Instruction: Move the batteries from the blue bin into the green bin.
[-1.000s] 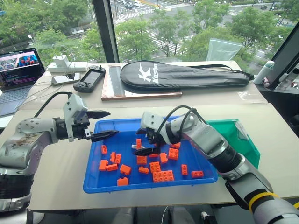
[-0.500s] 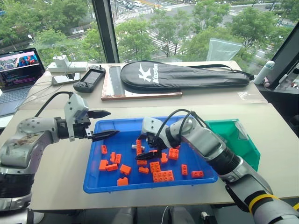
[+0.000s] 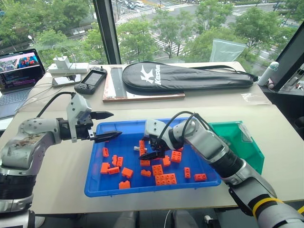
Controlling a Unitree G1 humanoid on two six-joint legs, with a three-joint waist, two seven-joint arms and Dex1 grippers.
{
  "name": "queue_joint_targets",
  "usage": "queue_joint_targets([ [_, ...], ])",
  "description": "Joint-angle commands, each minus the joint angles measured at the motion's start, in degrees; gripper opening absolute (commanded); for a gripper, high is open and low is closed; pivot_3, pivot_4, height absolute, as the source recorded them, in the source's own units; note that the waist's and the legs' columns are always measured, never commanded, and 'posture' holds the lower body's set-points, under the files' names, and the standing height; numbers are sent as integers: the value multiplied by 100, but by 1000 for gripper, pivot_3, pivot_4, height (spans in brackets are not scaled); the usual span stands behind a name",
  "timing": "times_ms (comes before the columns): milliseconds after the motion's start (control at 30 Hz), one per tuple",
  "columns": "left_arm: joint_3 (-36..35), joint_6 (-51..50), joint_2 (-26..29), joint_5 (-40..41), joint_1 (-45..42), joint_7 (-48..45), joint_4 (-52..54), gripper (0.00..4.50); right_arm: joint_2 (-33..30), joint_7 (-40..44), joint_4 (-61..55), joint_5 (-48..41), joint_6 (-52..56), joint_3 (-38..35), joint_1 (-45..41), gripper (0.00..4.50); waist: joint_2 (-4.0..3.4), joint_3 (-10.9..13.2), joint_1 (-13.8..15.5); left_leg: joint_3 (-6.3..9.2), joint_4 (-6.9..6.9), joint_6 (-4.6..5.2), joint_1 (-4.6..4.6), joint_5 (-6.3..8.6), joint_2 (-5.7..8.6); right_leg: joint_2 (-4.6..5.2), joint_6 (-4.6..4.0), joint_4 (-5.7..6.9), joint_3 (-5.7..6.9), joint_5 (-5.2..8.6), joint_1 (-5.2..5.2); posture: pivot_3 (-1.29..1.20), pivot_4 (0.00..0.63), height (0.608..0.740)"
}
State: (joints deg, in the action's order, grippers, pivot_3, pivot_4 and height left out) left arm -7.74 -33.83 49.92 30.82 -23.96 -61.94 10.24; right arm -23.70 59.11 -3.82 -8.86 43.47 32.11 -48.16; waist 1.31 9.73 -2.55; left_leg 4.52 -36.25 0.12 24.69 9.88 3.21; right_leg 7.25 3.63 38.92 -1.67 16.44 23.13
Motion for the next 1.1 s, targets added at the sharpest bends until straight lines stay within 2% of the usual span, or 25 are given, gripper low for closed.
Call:
queue_joint_targets([
  [33,-52,93,27,4,-101,-8,19,4500,-53,102,-409,-447,488,-618,-211,3363,0,0,0,0,0,0,0,0,0,0,0,0,0,0,0,0,150,740],
  [133,-22,135,-3,-22,-118,-8,-18,4500,-2,154,-480,-1135,1202,-1334,-385,3363,0,0,2,0,0,0,0,0,-1,0,0,0,0,0,0,0,150,740],
  [200,22,159,-53,-19,-181,-21,-40,4500,-340,209,-341,-1200,1265,-1622,-468,3363,0,0,6,0,0,0,0,0,-1,0,0,0,0,0,0,0,150,740],
  [400,221,259,-159,-71,-415,-133,-218,4500,-1556,169,34,-661,781,-1687,-387,3363,2,1,62,-1,-3,0,1,0,7,5,0,-7,0,0,-7,0,150,740],
  [500,335,312,-238,-111,-568,-197,-361,4500,-1892,145,76,-534,639,-1722,-253,3363,4,2,46,-5,-3,0,2,0,6,5,0,-6,0,0,-5,0,150,740],
  [633,466,383,-336,-189,-730,-271,-510,4500,-1968,83,-43,-527,715,-1719,-130,3363,5,3,-31,-12,2,1,2,0,4,1,0,-4,0,0,1,0,150,740],
  [667,495,399,-361,-208,-764,-276,-547,4500,-1977,78,-77,-513,707,-1692,-96,4370,5,3,-32,-12,2,1,2,0,1,-1,0,-4,0,0,3,0,150,740],
  [700,514,413,-381,-223,-791,-280,-578,4500,-1975,89,-102,-532,721,-1690,-75,4468,5,3,-31,-12,2,1,1,0,1,-2,0,-1,0,0,3,0,150,740],
  [933,525,460,-388,-240,-837,-333,-631,4500,-1938,215,-284,-658,757,-1718,-244,4468,6,4,6,-10,-2,1,3,0,-1,2,0,-4,-1,0,-1,0,150,740],
  [1100,451,437,-323,-232,-752,-321,-557,4500,-1360,198,-681,-1004,1042,-1560,-346,4468,7,4,-14,-8,-2,1,3,0,-4,1,0,-4,0,0,0,0,150,740],
])
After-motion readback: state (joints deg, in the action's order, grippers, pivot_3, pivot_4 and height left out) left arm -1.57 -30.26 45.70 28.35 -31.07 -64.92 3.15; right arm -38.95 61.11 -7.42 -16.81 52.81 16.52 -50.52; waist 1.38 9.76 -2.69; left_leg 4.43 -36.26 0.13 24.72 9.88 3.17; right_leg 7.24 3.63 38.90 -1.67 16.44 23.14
